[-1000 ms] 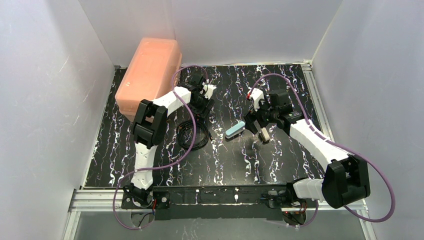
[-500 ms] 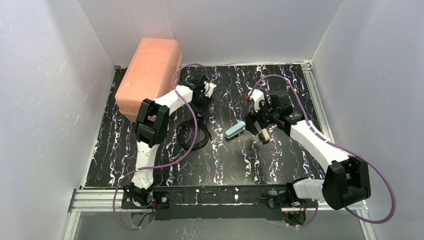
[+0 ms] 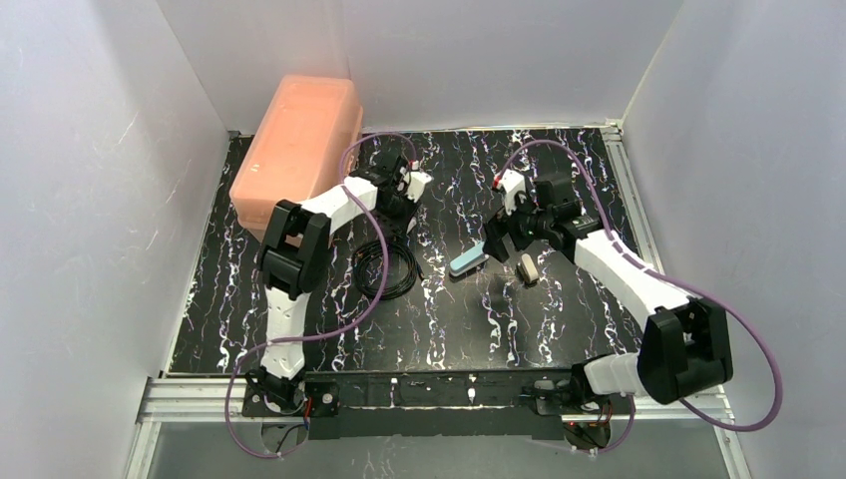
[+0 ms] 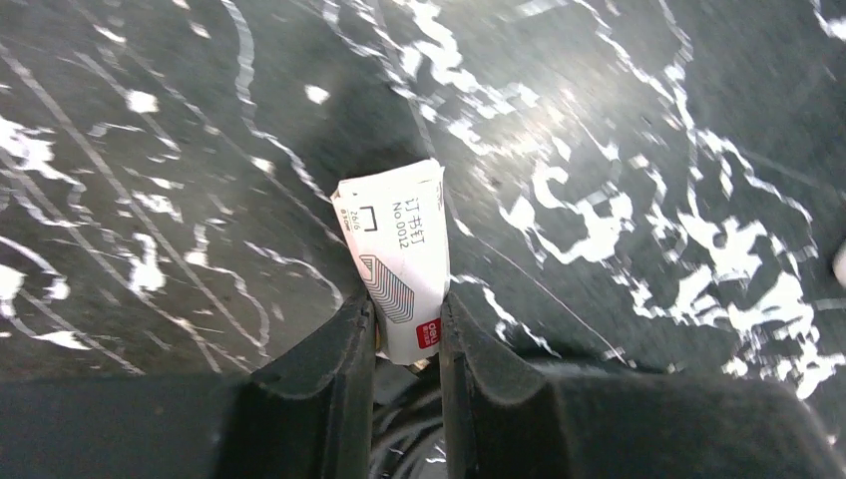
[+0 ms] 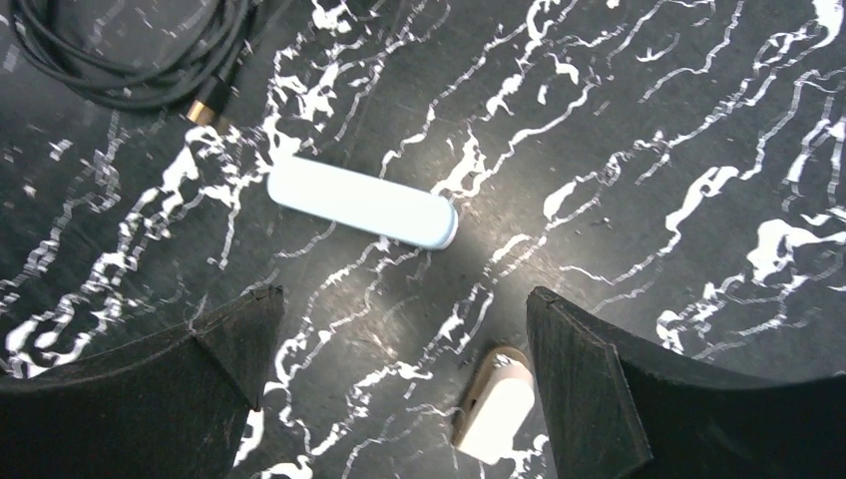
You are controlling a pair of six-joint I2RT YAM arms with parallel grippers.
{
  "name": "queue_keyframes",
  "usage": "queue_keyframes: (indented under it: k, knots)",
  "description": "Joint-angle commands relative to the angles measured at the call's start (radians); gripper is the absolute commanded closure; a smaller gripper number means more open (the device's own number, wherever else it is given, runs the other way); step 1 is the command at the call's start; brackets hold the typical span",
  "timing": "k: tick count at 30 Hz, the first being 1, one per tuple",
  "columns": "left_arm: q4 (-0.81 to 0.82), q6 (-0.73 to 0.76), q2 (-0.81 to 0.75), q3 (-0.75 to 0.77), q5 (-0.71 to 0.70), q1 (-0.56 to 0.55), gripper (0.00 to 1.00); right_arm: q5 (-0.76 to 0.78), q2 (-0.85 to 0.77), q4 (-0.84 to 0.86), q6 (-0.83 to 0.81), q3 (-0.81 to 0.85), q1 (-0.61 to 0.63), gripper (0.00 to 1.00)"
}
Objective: Load the staples into the stapler
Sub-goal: Pick up the staple box from the center of the board, then place the staple box at the center of the board.
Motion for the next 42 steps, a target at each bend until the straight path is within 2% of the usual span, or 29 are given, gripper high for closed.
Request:
queue_keyframes:
  k: [1,9,16,26,39,42]
  knots:
    - [0.055,0.134,-0.163,-0.126,0.165,-0.003,0.92,-0.124,0.053,0.066,0.148,0.086,-0.003,0.02]
    - [0.029,0.174,-0.321,-0.213,0.328,-0.006,0.87,-0.288,0.189,0.229,0.380,0.096,-0.004,0.11]
    - [0.013,0.157,-0.428,-0.267,0.368,-0.023,0.83,-0.464,0.322,0.401,0.526,0.119,-0.004,0.25]
    - [0.041,0.200,-0.535,-0.439,0.256,-0.114,0.82,-0.613,0.454,0.708,0.683,0.066,0.010,0.27]
    - [0.151,0.223,-0.496,-0.495,0.106,-0.177,0.83,-0.640,0.590,0.742,0.672,0.077,0.067,0.34]
    - [0.200,0.212,-0.453,-0.475,0.087,-0.177,0.83,-0.608,0.607,0.661,0.616,0.113,0.068,0.35]
